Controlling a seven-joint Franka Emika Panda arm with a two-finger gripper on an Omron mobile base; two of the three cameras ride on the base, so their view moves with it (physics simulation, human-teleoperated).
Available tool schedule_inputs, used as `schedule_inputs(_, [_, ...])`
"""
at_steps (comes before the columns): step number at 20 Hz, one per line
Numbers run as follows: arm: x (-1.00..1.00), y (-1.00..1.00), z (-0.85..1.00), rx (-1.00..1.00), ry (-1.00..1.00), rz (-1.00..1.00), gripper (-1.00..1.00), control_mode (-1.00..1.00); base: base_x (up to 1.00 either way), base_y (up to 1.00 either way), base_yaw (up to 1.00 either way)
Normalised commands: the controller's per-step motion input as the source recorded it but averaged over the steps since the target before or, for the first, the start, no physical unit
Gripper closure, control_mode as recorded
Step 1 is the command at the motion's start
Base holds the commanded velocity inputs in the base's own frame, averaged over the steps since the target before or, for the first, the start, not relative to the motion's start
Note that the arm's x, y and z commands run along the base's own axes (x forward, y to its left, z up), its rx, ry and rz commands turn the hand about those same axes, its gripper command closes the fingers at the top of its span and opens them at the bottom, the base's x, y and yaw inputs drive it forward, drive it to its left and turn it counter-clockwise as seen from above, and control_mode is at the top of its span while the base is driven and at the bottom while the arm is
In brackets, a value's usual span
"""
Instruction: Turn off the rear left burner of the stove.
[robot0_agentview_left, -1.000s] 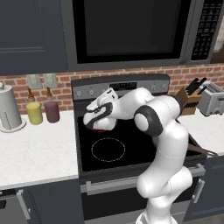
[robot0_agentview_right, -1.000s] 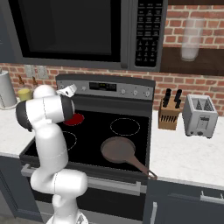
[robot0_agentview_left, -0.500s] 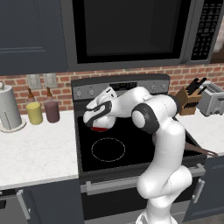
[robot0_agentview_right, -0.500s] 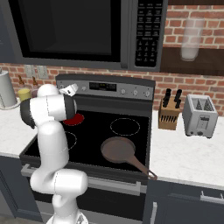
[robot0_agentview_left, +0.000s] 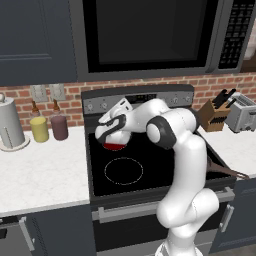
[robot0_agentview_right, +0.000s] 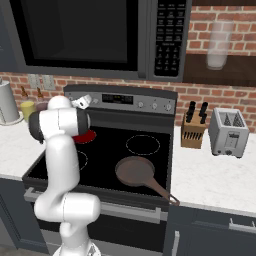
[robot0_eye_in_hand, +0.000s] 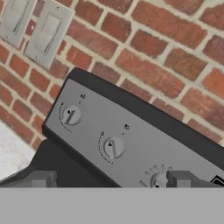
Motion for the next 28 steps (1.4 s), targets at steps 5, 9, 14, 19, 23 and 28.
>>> schedule_inputs(5, [0.29, 0.00, -0.13, -0.01, -0.01, 0.00, -1.00, -1.00, 0.00, 0.00, 0.00])
schedule_inputs(9, [0.28, 0.00, -0.06, 0.00, 0.00, 0.00, -1.00, -1.00, 0.00, 0.00, 0.00])
schedule_inputs(14, [0.27, 0.06, -0.06, 0.00, 0.00, 0.00, -1.00, -1.00, 0.00, 0.00, 0.00])
schedule_inputs(19, [0.30, 0.08, -0.06, 0.00, 0.00, 0.00, -1.00, -1.00, 0.00, 0.00, 0.00])
schedule_inputs(23, [0.29, 0.06, -0.10, 0.00, 0.00, 0.00, -1.00, -1.00, 0.00, 0.00, 0.00])
schedule_inputs(28, [0.23, 0.03, -0.12, 0.00, 0.00, 0.00, -1.00, -1.00, 0.00, 0.00, 0.00])
